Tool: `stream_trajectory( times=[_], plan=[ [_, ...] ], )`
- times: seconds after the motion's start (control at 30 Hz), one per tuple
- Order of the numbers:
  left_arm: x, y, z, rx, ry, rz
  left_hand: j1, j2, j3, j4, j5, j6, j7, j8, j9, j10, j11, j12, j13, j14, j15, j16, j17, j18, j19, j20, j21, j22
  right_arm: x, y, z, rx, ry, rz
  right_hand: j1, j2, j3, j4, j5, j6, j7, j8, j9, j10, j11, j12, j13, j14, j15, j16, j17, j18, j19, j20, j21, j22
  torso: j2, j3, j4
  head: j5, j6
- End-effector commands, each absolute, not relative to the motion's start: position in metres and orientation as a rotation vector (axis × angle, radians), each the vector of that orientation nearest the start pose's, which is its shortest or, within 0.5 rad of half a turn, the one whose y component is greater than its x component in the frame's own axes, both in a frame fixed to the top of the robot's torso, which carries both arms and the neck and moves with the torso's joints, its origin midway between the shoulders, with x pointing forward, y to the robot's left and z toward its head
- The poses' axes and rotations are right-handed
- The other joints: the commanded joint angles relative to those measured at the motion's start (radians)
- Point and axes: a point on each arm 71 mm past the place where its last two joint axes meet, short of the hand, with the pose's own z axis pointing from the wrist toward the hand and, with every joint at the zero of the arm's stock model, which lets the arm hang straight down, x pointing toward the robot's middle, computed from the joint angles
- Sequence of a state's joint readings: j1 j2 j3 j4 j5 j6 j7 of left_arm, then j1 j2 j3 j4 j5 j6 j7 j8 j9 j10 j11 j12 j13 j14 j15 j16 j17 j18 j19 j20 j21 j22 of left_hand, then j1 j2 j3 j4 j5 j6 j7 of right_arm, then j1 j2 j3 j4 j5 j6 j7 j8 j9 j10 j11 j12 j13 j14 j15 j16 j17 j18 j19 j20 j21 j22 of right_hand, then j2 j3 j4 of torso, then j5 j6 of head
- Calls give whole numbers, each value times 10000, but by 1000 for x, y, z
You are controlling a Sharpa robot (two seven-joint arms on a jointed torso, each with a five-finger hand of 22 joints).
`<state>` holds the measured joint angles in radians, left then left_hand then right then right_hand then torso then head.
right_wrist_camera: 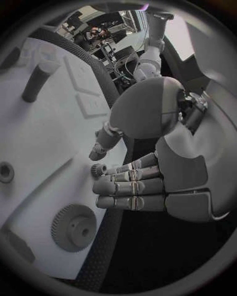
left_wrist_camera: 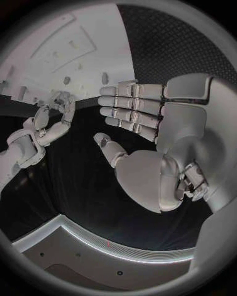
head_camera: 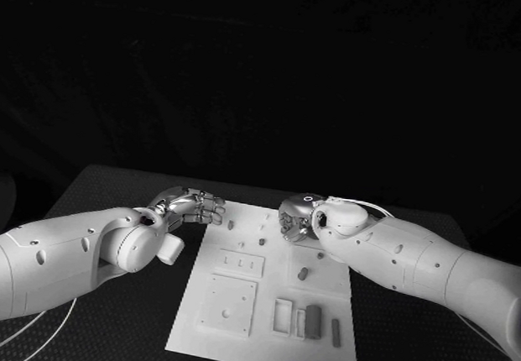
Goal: Assemble the parts on the task board
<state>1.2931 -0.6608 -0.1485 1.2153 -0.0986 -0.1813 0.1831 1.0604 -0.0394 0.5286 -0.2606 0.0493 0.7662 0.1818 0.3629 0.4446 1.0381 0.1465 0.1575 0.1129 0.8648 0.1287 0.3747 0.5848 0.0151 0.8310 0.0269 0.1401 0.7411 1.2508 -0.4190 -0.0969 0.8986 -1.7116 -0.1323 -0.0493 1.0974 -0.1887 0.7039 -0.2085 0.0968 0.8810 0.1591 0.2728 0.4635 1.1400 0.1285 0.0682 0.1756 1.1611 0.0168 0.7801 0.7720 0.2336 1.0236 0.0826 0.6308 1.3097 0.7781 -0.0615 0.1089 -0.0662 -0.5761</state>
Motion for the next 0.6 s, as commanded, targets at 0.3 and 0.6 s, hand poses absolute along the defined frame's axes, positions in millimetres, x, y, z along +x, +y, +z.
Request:
stream_trajectory(
  times=[0.3,0.6],
  plan=[
    [544,201,-196,-10193,16871,-13601,-61,12,-80,7,-1,11,-34,-69,-9,42,-18,-40,-10,91,-1,-70,20,-50,70,19,-43,-12,582,-159,-220,-4862,17640,2878,140,610,37,-455,-17,173,52,149,3,162,-69,46,17,-76,-62,134,-70,282,-59,-35,130,206,2,-3,-10,67,-42],
    [544,199,-196,-10178,16891,-13630,-62,15,-80,9,0,12,-34,-70,-9,45,-18,-44,-11,92,-2,-75,25,-51,70,19,-47,-12,581,-154,-219,-4917,17421,3081,-6,1339,93,-646,-17,763,-176,496,141,904,-316,286,236,150,-292,372,-137,282,132,-104,355,214,1,-1,-7,68,-36]
  ],
)
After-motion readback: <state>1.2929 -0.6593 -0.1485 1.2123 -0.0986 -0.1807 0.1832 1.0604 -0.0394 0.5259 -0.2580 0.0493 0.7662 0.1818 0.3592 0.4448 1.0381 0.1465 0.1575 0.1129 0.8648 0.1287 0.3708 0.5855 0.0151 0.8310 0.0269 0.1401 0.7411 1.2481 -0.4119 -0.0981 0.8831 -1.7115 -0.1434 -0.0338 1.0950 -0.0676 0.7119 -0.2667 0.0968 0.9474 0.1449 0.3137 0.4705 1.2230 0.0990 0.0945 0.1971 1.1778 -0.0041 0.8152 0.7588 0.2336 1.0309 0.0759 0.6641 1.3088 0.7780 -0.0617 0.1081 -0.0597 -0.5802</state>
